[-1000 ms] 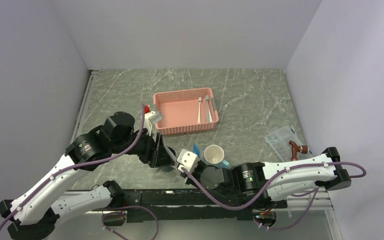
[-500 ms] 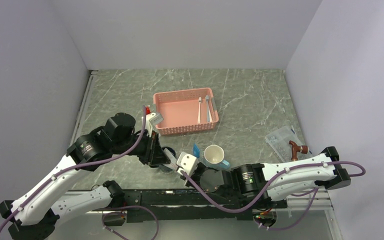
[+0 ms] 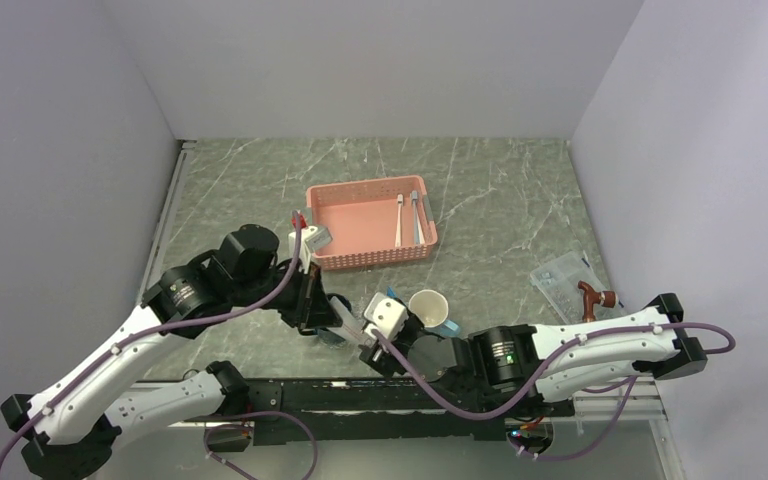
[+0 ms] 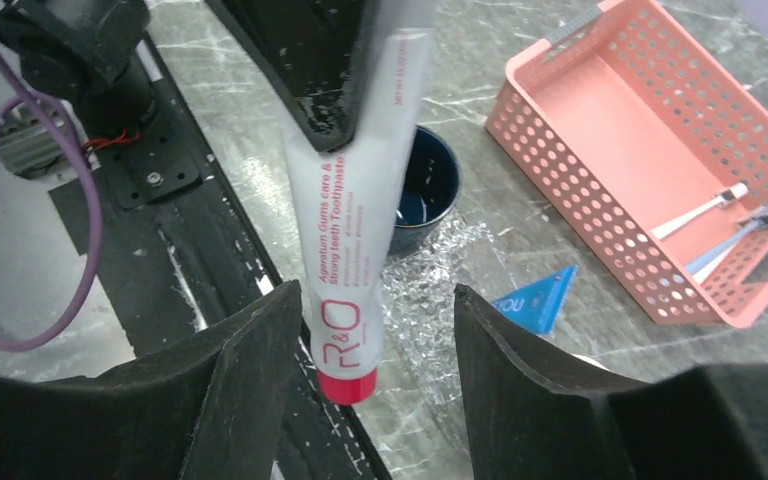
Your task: Prepare toiletry sets of a toothbrush and toothpaste on the tray
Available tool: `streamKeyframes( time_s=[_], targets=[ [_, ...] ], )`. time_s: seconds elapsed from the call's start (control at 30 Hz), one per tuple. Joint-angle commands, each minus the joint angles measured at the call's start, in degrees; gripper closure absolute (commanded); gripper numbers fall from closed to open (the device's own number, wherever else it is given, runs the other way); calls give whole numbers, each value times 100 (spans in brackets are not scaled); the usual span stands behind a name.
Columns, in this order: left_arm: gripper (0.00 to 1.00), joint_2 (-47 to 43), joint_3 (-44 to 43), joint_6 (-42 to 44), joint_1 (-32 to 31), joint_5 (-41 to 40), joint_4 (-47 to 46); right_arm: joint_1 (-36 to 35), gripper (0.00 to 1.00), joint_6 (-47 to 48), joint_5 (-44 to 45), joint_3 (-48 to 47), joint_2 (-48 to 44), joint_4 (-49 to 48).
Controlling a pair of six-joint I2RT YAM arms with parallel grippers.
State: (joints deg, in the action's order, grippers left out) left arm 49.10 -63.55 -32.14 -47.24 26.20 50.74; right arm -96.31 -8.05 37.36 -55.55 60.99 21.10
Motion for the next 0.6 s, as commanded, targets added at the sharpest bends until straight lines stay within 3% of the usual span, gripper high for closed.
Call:
streamKeyframes(
  time_s=[0.0, 0.13, 0.27, 0.57],
  targets=[
    [100, 64, -232, 174, -21, -212, -80, -17, 40, -353, 606, -176, -202, 299],
    [100, 300, -505, 292, -35, -592, 216, 11, 36, -774, 1174, -257, -177, 745],
    [100, 650, -992, 352, -389, -1542, 723, 253, 33, -1465, 1472, -352, -161, 1386],
    [100, 1357, -1853, 239, -1476, -3204, 1147, 1581, 32, -2439, 652, -90, -566, 1883]
  ],
)
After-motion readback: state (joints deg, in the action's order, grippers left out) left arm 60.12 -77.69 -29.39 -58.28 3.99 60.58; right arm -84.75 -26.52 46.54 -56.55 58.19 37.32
